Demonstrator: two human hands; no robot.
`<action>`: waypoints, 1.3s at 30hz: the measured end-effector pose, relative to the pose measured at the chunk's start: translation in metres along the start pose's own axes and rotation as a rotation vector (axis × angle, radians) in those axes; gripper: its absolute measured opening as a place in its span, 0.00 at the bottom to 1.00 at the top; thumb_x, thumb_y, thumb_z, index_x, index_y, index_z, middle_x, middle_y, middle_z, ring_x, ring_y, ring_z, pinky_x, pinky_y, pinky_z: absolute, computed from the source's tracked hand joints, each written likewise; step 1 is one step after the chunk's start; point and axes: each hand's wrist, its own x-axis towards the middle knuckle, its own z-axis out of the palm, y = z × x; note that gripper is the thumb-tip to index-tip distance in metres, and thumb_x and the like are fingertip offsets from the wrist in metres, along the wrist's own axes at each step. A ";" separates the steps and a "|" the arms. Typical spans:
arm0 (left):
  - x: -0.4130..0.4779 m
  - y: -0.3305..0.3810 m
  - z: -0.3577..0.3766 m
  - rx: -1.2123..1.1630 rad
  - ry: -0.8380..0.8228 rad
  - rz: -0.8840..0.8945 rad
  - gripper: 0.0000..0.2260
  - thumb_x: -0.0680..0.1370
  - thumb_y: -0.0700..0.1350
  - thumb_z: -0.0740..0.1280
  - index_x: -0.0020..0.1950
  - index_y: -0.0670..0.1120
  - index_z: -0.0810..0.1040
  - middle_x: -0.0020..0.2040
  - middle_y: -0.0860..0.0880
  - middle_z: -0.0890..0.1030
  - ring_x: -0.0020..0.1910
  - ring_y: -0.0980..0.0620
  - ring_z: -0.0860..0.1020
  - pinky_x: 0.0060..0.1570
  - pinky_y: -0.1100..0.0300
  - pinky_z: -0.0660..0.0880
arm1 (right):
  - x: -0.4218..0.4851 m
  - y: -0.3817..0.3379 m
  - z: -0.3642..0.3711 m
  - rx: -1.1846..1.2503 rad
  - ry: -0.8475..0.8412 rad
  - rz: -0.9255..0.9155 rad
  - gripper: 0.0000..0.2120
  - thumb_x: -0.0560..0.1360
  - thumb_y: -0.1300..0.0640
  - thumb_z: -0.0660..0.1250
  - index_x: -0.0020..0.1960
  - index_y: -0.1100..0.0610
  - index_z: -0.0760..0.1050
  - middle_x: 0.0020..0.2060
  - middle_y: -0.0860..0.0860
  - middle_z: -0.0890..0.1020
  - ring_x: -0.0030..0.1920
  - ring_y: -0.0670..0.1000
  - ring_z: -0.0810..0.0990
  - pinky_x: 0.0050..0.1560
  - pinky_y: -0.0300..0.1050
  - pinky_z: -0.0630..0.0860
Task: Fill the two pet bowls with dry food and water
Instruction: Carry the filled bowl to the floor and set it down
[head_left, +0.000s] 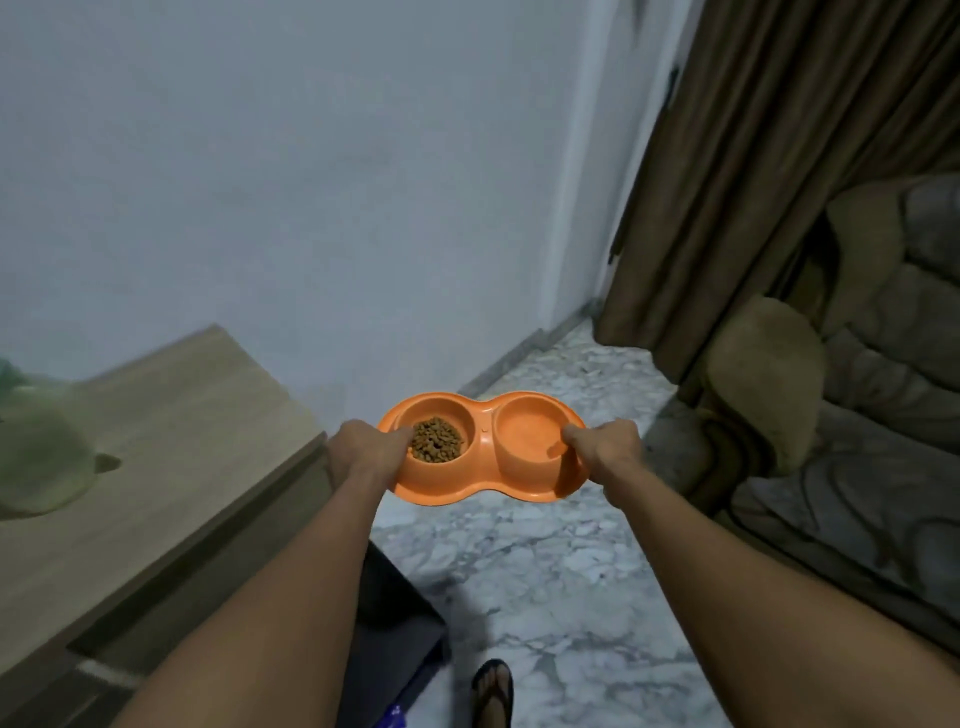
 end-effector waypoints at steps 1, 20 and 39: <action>0.008 0.018 0.019 0.000 -0.007 0.005 0.18 0.71 0.54 0.73 0.37 0.40 0.75 0.41 0.41 0.79 0.36 0.43 0.74 0.35 0.56 0.68 | 0.023 -0.002 -0.008 0.008 0.005 0.006 0.18 0.69 0.49 0.76 0.43 0.64 0.77 0.43 0.61 0.83 0.46 0.62 0.82 0.43 0.51 0.79; 0.185 0.241 0.279 -0.025 0.011 -0.121 0.18 0.71 0.55 0.71 0.41 0.39 0.83 0.37 0.42 0.83 0.36 0.45 0.77 0.36 0.56 0.71 | 0.407 -0.114 -0.059 -0.187 -0.086 -0.092 0.11 0.70 0.52 0.73 0.40 0.60 0.78 0.35 0.54 0.79 0.39 0.56 0.78 0.40 0.44 0.72; 0.242 0.082 0.501 -0.136 0.246 -0.629 0.14 0.71 0.55 0.69 0.39 0.44 0.80 0.36 0.46 0.82 0.39 0.46 0.80 0.40 0.57 0.76 | 0.622 0.016 0.143 -0.407 -0.598 -0.263 0.08 0.69 0.56 0.73 0.42 0.60 0.79 0.33 0.55 0.81 0.34 0.54 0.78 0.39 0.50 0.77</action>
